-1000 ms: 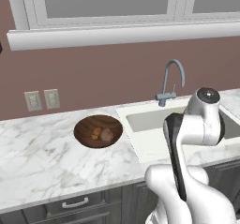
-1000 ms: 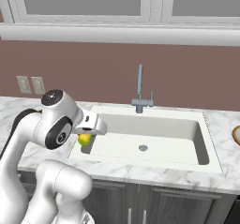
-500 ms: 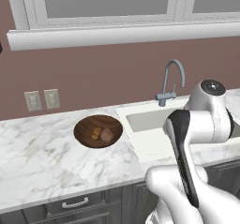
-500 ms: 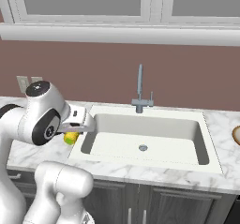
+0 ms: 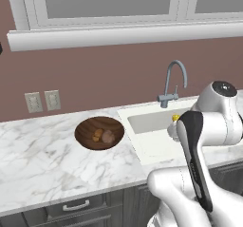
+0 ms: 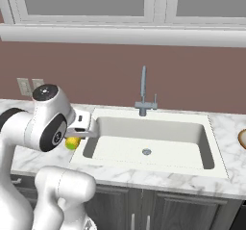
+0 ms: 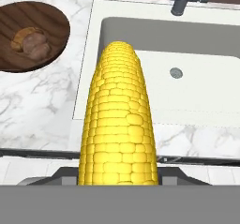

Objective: Pick the potatos from the cabinet and place them in one bowl. Pick the corn from the sink and place it in the other bowl.

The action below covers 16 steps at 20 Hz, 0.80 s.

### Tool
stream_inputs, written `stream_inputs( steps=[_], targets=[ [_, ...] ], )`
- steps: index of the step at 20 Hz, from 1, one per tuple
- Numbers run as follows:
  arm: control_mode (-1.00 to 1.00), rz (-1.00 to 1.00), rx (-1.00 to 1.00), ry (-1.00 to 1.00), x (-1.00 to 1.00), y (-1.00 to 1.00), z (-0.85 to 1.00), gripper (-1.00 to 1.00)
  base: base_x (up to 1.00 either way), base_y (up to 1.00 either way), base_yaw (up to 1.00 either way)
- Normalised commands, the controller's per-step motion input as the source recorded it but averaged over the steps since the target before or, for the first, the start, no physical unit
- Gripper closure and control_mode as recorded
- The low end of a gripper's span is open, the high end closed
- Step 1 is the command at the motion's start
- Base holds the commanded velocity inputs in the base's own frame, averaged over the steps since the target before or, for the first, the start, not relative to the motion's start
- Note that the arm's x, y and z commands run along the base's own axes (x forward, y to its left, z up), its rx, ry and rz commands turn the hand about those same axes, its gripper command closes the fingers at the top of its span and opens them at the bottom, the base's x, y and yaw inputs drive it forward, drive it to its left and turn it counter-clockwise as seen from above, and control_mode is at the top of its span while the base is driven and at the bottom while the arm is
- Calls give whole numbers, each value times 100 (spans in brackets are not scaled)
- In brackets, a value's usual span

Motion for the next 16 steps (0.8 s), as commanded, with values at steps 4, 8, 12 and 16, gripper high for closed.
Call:
stream_inputs(
  steps=[4, 8, 12, 16],
  targets=[
    [100, 0, 0, 0, 0, 0, 0, 100, -13, 7, 0],
    [100, 0, 0, 0, 0, 0, 0, 100, -100, 21, -2],
    [100, 0, 0, 0, 0, 0, 0, 100, -92, -23, -3],
    [100, 0, 0, 0, 0, 0, 0, 100, -23, -95, -1]
  ],
)
